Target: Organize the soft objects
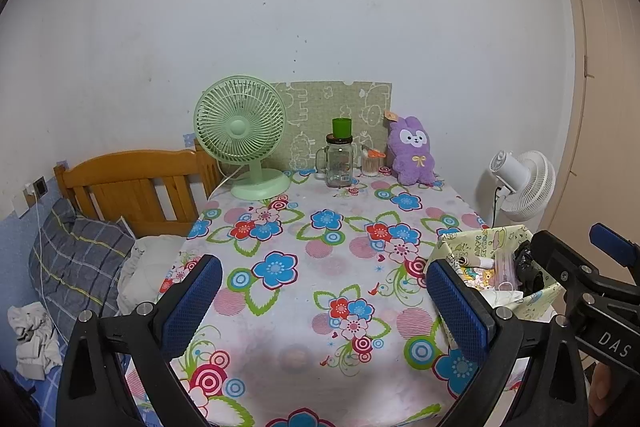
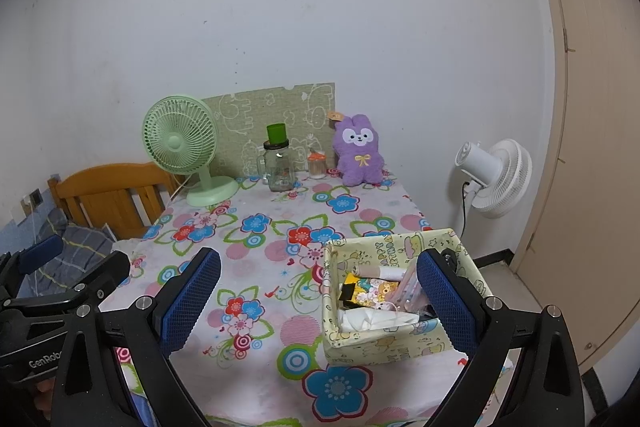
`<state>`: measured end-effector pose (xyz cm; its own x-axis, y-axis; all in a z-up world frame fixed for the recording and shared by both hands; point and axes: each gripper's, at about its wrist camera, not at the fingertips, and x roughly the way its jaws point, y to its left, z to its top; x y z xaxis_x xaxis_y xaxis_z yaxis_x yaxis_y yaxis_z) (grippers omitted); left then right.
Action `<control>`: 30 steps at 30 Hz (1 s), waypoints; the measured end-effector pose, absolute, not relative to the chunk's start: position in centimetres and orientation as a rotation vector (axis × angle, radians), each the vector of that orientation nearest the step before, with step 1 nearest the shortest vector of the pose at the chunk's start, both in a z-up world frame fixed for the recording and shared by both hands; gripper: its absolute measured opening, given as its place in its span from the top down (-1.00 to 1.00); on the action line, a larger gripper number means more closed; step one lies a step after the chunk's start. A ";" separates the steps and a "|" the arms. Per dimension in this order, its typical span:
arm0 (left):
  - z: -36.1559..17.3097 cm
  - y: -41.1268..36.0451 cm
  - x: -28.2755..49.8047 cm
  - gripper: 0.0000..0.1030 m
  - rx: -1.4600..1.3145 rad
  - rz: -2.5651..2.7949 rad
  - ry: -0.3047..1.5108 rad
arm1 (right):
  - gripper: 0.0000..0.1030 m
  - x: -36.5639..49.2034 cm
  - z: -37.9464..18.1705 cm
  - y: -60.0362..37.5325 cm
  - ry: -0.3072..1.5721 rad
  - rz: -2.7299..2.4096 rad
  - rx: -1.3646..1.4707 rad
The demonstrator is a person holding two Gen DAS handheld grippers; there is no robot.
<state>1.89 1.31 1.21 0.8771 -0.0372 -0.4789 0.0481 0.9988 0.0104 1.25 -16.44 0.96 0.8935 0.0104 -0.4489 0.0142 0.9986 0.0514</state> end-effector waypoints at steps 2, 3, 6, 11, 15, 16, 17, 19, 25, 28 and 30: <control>1.2 1.3 1.9 -0.99 0.023 -0.044 0.498 | -0.94 1.2 1.0 -16.5 0.464 -0.002 0.052; 1.2 1.3 1.9 -0.99 0.023 -0.045 0.498 | -0.94 1.2 1.0 -16.5 0.465 -0.003 0.053; 1.2 1.4 1.9 -0.99 0.021 -0.046 0.499 | -0.94 1.2 1.0 -16.5 0.466 -0.003 0.054; 1.2 1.3 1.9 -0.99 0.022 -0.046 0.498 | -0.94 1.2 1.0 -16.5 0.466 -0.004 0.053; 1.2 1.3 1.9 -0.99 0.023 -0.046 0.498 | -0.94 1.2 1.0 -16.5 0.466 -0.004 0.053; 1.2 1.3 1.9 -0.99 0.023 -0.046 0.498 | -0.94 1.2 1.0 -16.6 0.466 -0.003 0.053; 1.2 1.3 1.9 -0.99 0.023 -0.046 0.498 | -0.94 1.2 1.0 -16.6 0.466 -0.003 0.053; 1.2 1.3 1.9 -0.99 0.024 -0.046 0.498 | -0.94 1.2 1.0 -16.5 0.467 -0.005 0.053; 1.2 1.3 1.9 -0.99 0.023 -0.046 0.499 | -0.94 1.2 0.9 -16.6 0.469 -0.004 0.053; 1.2 1.3 1.8 -0.99 0.023 -0.046 0.498 | -0.94 1.2 0.7 -16.6 0.471 -0.005 0.054; 1.2 1.3 1.9 -0.99 0.024 -0.046 0.496 | -0.94 1.2 0.7 -16.6 0.471 -0.004 0.054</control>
<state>1.85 1.31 1.16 0.8785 -0.0379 -0.4762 0.0494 0.9987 0.0116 1.24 -16.61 0.71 0.8911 0.0083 -0.4538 0.0167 0.9986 0.0510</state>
